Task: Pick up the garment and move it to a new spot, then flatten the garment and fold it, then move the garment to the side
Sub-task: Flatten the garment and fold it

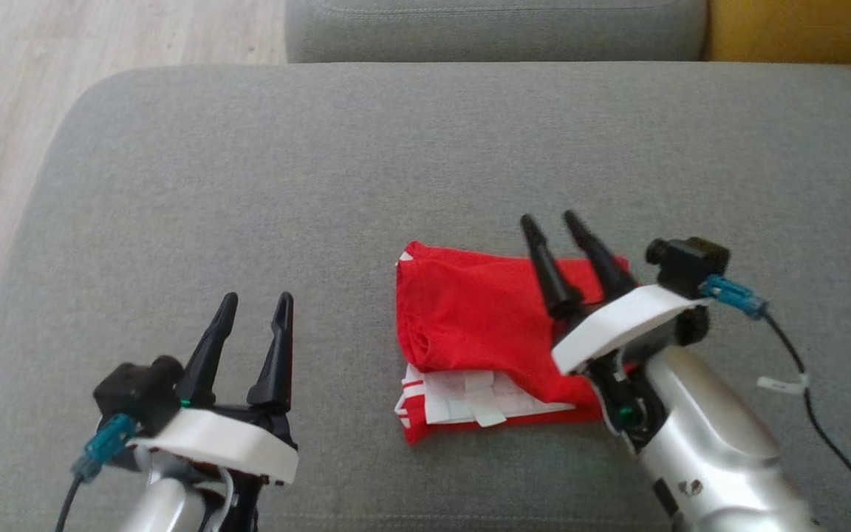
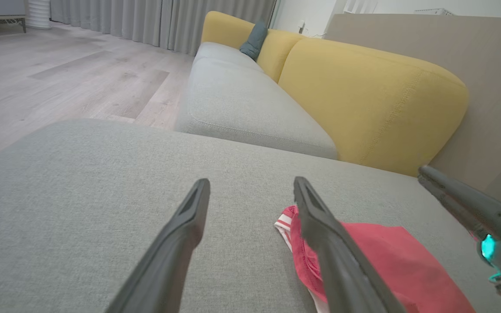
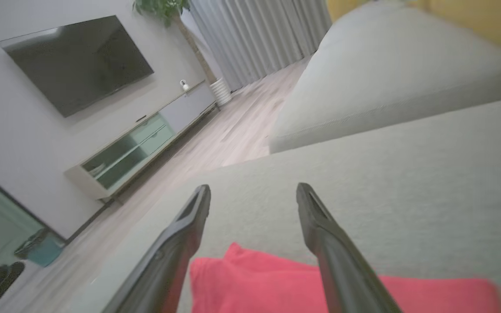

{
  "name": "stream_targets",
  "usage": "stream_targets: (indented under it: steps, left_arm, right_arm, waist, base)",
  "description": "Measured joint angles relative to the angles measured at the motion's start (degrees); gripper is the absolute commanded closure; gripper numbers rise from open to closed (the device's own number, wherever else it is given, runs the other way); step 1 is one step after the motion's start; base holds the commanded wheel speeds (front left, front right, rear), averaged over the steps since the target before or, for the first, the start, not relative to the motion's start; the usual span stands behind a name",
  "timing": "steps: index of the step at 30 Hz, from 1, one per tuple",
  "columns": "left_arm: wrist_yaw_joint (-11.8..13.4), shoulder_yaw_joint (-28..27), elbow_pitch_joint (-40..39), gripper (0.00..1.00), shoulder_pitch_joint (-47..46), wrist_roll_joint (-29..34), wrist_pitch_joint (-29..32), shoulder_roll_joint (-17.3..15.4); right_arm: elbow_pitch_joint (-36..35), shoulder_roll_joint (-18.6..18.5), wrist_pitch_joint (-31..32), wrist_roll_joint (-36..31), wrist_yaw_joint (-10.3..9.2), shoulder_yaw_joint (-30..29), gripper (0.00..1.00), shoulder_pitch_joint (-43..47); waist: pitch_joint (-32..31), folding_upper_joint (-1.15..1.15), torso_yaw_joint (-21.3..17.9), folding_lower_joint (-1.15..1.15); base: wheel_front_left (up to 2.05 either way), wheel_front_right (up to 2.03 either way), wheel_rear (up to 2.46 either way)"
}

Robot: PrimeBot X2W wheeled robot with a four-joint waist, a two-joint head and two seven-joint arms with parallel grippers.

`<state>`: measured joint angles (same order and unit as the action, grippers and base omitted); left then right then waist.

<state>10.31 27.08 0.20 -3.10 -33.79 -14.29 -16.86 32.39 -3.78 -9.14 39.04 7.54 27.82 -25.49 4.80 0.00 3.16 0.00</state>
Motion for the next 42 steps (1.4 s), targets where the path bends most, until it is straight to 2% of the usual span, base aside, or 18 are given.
stream_targets:
  steps: [5, 11, 13, 15, 23, 28, 33, 37, 40, 41, 42]
  left_arm:
    - [0.3, 0.0, -0.1, 0.0, 0.0, 0.0, 0.0, 0.0]
    - [0.3, 0.0, -0.2, 0.0, -0.1, 0.0, 0.0, 0.0]
    - [0.3, 0.1, -0.2, 0.0, -0.1, 0.3, 0.0, 0.0]
    - [0.3, 0.1, -0.1, 0.0, -0.1, 0.4, 0.0, 0.0]
    - [0.3, 0.1, 0.0, 0.0, -1.0, 0.4, 0.0, 0.0]
    - [0.2, -0.1, 0.2, 0.0, -1.0, 0.4, 0.0, 0.0]
    - [0.2, -0.3, 0.2, 0.0, -1.0, 0.4, 0.0, 0.1]
    - [0.3, -1.1, 0.1, 0.0, -0.9, 0.4, 0.0, 0.2]
    - [0.3, -1.5, 0.1, 0.0, -0.8, 0.4, 0.0, 0.3]
    - [0.3, -1.7, 0.1, 0.0, -0.8, 0.5, 0.0, 0.3]
    - [0.3, -1.8, 0.1, 0.0, -0.8, 0.7, 0.0, 0.4]
  right_arm:
    - [-1.2, 0.0, -0.5, -6.3, 0.0, -3.8, 0.0, 1.0]
    - [-3.4, 0.0, 1.5, -14.5, 0.0, -2.8, 0.0, 5.0]
    - [-3.5, 0.0, 2.2, -16.2, 0.0, -1.1, 0.58, 6.1]
    - [-3.2, 0.0, 2.8, -17.4, 0.0, 1.0, 1.0, 6.6]
    - [3.4, 0.0, 3.9, -18.2, 0.0, 8.2, 1.0, 6.3]
    - [5.3, 0.0, 3.9, -15.6, 0.0, 14.1, 1.0, 5.7]
    - [6.1, 0.0, 3.9, -13.0, 0.0, 19.3, 1.0, 4.2]
    - [5.8, 0.0, -0.2, -12.4, 0.0, 19.4, 1.0, 2.6]
    - [4.0, 0.0, -2.8, -13.1, 0.0, 16.2, 1.0, 2.0]
    - [3.1, 0.0, -3.5, -13.6, 0.0, 14.7, 0.92, 1.9]
    - [2.2, 0.0, -4.0, -14.3, 0.0, 12.8, 0.74, 1.9]
  waist:
    - [0.1, 0.0, -1.2, 0.0]
    - [0.9, 0.0, -1.5, 0.0]
    - [1.1, 0.0, -1.0, 0.0]
    - [1.3, 0.0, -0.4, 0.0]
    - [2.1, 0.0, 3.6, 0.0]
    - [2.4, 0.0, 5.7, 0.0]
    - [2.4, 0.0, 6.2, 0.0]
    - [2.4, 0.0, 5.0, 0.0]
    - [2.2, 0.0, 3.8, 0.0]
    - [2.1, 0.0, 3.4, 0.0]
    - [2.0, 0.0, 2.9, 0.0]
  base:
    - [0.0, 0.0, 0.0]
    - [0.0, 0.0, 0.0]
    - [0.0, 0.0, 0.0]
    - [0.0, 0.0, 0.0]
    - [0.0, 0.0, 0.0]
    - [0.0, 0.0, 0.0]
    - [0.0, 0.0, 0.0]
    - [0.0, 0.0, 0.0]
    - [0.0, 0.0, 0.0]
    - [0.0, 0.0, 0.0]
    - [0.0, 0.0, 0.0]
